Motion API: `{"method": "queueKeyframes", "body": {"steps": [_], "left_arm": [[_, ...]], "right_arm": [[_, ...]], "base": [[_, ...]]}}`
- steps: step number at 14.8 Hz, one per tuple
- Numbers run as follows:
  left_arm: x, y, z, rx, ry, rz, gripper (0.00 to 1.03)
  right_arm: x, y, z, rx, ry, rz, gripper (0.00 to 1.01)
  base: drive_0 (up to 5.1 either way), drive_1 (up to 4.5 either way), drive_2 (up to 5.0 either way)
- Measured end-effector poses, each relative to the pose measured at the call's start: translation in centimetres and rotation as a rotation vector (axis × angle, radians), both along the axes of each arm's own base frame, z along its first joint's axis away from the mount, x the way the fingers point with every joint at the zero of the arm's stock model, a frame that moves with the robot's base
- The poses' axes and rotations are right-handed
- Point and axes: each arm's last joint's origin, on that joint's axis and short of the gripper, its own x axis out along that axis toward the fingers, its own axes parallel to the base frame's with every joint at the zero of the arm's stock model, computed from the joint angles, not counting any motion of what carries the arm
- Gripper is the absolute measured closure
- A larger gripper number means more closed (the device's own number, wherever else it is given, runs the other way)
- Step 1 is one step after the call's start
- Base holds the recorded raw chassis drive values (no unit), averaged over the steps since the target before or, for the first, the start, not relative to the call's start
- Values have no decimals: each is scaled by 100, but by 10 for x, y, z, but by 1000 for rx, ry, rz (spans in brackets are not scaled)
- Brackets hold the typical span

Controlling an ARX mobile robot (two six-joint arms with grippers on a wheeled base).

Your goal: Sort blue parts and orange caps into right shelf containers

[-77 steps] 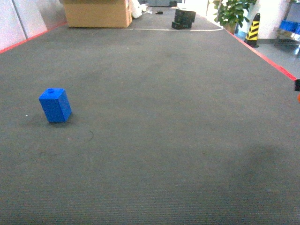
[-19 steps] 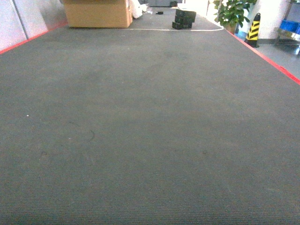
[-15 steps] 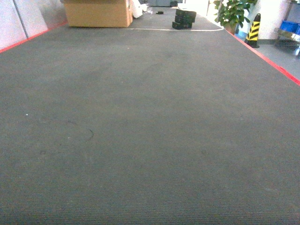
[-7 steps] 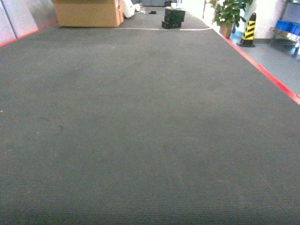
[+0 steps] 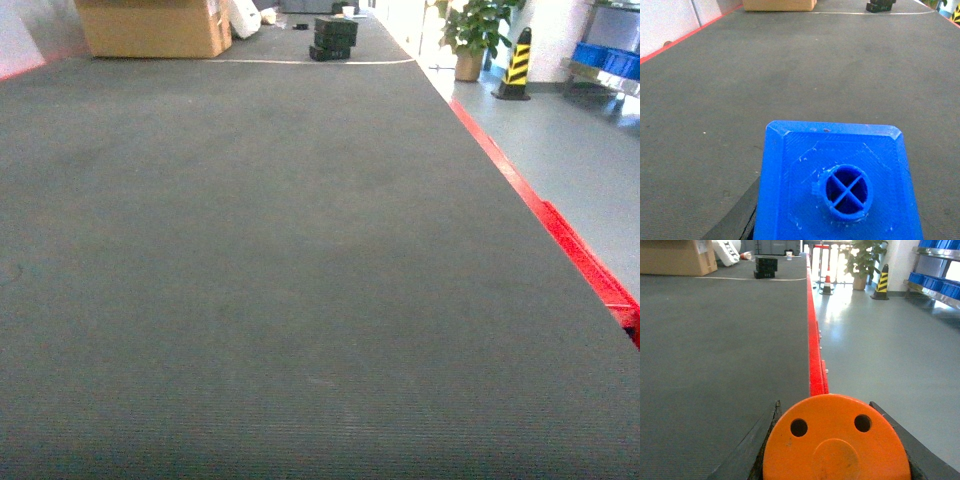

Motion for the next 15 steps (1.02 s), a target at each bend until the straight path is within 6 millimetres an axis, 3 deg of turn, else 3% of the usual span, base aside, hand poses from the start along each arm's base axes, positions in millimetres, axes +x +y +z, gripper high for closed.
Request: {"method": "queueKeyframes", "body": {"steps": [15], "left_arm": [[0, 0, 0, 0, 2, 0, 58]], "right_arm": [[0, 0, 0, 0, -2, 0, 57]], "base": [[498, -240, -240]]}}
